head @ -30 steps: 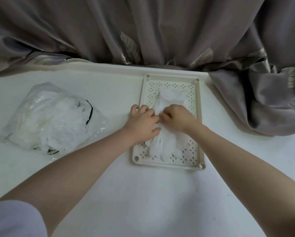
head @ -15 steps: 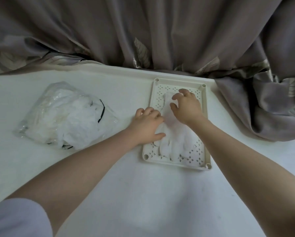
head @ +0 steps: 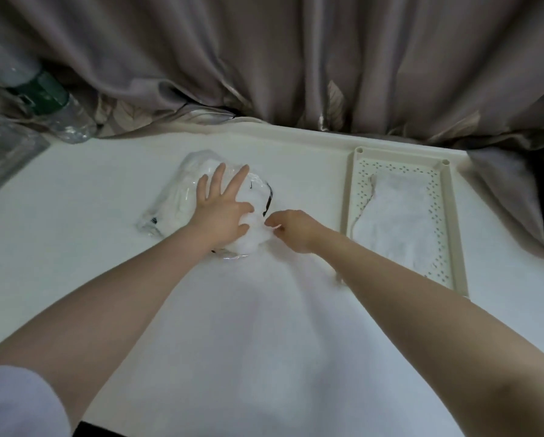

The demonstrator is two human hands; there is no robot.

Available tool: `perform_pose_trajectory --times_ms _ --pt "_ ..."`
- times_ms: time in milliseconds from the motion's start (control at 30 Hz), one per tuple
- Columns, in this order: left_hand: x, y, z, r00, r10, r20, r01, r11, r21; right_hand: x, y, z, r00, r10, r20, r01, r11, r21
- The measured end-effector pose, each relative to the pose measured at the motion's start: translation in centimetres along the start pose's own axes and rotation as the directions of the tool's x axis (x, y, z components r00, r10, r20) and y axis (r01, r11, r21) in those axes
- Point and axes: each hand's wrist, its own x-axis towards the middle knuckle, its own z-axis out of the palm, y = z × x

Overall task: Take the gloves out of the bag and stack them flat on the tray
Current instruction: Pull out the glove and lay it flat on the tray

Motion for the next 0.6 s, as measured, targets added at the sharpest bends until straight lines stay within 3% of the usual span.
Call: perform_pose_trajectory --times_ms 100,200,300,433,600 --pt "-0.2 -1.8 0.5 0.997 0.052 0.048 -0.052 0.999 -0.001 1.5 -1.1 1.2 0.986 0.165 -0.003 -0.162 0.972 0.172" --pt "-0.3 -2.4 0.8 0.995 0.084 0.048 -0.085 0.996 0.032 3.4 -1.9 1.5 0.942 0.334 -0.032 -0.290 0.858 0.424" --pt "-0.1 -2.7 0.8 0.993 0.106 0.053 -0.108 0.993 0.040 4.3 -2.3 1.3 0.888 0.458 -0.034 -0.365 0.750 0.552" --pt "0.1 -2.8 0.8 0.986 0.141 0.084 -0.143 0.989 0.022 4.2 -2.3 0.8 0.883 0.465 -0.057 -0.288 0.635 0.717" --pt "0.5 -2.7 1.2 0.989 0.130 0.075 -0.133 0.990 0.044 3.3 -1.9 -0.5 0.857 0.510 -0.073 -0.075 0.264 0.962"
